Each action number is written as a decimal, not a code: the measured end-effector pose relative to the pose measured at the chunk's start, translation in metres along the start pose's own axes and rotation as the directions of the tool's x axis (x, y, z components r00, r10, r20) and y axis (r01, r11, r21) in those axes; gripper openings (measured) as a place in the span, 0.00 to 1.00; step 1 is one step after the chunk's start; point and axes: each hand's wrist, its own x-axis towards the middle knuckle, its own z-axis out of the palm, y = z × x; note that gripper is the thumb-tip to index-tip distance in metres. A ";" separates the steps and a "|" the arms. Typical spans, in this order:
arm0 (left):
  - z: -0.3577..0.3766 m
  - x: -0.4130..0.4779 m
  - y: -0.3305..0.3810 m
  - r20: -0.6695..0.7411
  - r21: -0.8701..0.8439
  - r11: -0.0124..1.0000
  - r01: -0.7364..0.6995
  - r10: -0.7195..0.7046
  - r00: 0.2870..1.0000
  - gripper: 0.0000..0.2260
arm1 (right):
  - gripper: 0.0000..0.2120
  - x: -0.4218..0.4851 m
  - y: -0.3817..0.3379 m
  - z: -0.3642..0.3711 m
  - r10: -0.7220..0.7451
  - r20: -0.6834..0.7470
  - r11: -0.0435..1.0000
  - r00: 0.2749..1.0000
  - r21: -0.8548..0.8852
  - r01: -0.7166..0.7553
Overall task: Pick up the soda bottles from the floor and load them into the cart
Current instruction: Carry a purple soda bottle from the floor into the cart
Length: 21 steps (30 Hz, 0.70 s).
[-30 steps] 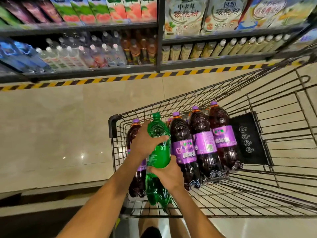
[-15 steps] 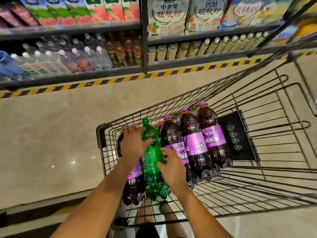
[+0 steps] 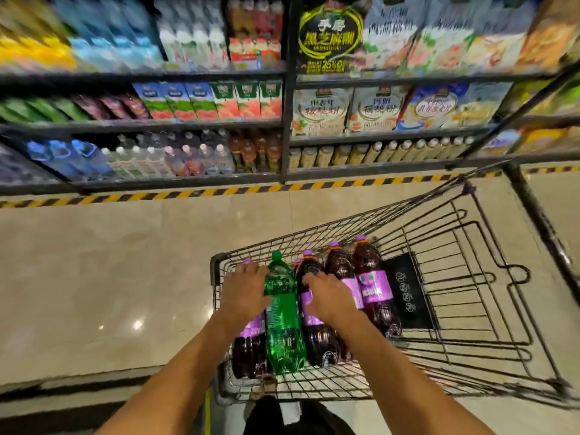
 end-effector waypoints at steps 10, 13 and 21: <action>-0.097 -0.114 -0.012 -0.253 -0.008 0.923 0.385 -0.374 0.892 0.29 | 0.28 -0.024 -0.043 -0.117 -0.401 -0.050 0.882 0.914 -0.290 0.371; -0.097 -0.156 -0.002 -0.266 -0.094 0.853 0.513 -0.518 0.813 0.29 | 0.28 -0.034 -0.064 -0.126 -0.534 -0.024 0.786 0.845 -0.383 0.486; -0.059 -0.272 0.039 -0.234 -0.232 0.645 0.728 -0.764 0.601 0.30 | 0.28 -0.088 -0.116 -0.105 -0.741 0.119 0.524 0.660 -0.511 0.681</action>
